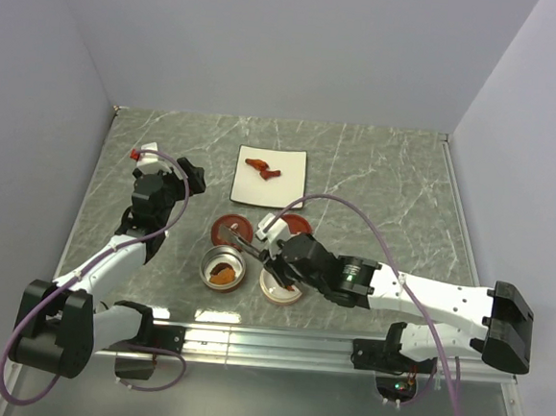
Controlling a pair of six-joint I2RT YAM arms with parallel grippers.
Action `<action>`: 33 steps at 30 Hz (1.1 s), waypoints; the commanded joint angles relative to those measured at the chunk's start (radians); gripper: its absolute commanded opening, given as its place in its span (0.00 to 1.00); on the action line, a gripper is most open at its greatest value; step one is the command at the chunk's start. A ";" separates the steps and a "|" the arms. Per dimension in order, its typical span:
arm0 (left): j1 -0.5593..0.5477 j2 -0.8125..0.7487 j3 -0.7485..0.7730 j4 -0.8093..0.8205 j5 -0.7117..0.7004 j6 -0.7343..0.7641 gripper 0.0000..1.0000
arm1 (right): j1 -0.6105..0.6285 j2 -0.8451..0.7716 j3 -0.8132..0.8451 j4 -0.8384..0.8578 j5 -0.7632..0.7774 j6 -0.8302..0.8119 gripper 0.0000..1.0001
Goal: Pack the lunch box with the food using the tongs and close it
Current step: Place the food into the lunch box
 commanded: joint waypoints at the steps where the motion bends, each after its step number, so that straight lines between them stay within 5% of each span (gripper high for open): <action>1: -0.003 -0.018 -0.001 0.051 -0.006 0.000 0.99 | 0.023 0.013 0.022 -0.012 0.027 0.020 0.25; 15: -0.003 -0.021 -0.003 0.051 -0.009 -0.001 0.99 | 0.062 0.050 0.045 -0.053 0.008 0.026 0.26; 33: -0.003 -0.024 -0.006 0.053 -0.007 -0.001 0.99 | 0.078 0.056 0.048 -0.047 0.039 0.019 0.50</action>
